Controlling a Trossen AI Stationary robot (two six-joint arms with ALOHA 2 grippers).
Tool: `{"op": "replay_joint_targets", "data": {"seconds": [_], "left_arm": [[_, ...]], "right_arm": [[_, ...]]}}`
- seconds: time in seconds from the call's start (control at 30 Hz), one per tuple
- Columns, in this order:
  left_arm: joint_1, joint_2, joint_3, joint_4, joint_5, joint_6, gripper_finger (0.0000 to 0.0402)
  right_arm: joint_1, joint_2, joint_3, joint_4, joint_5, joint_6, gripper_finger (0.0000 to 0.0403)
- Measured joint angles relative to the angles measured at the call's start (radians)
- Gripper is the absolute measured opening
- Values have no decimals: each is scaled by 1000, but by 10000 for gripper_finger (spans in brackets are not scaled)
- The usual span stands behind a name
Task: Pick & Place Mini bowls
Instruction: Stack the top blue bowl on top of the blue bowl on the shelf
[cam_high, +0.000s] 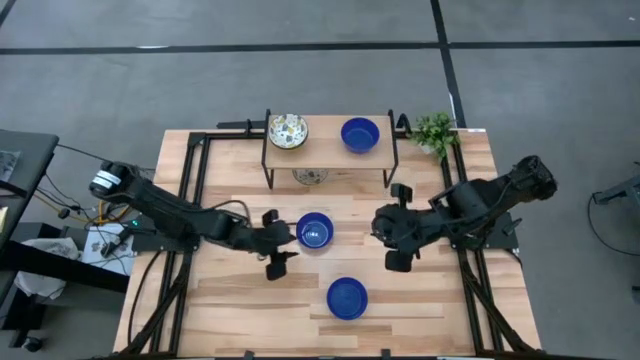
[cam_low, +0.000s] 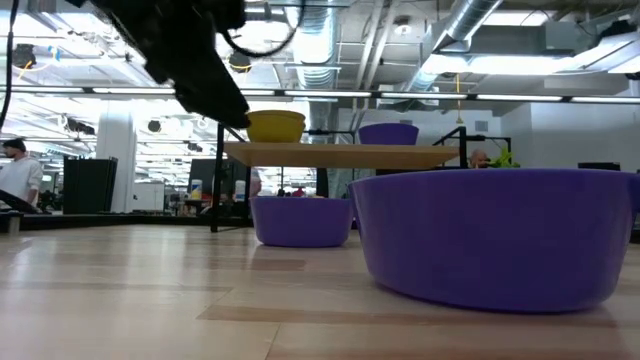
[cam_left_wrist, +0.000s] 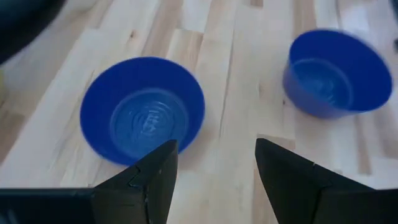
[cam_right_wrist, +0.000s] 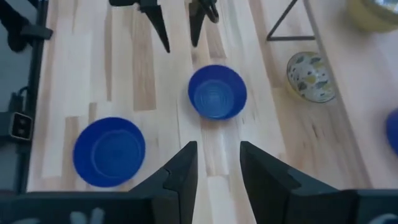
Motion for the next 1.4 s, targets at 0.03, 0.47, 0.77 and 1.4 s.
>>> {"op": "replay_joint_targets", "data": {"seconds": [0.03,0.47,0.77,1.4], "left_arm": [[8,21,13,1,13,29,214],[50,210,76,0,12,276,214],[104,271,76,3,41,309,214],[130,289,76,10,70,294,200]], "right_arm": [[0,-24,-56,38,0,0,108],[0,-226,-538,347,-3,89,104],[-1,-169,-572,391,-3,105,104],[-3,-120,-572,458,-32,105,104]]}}
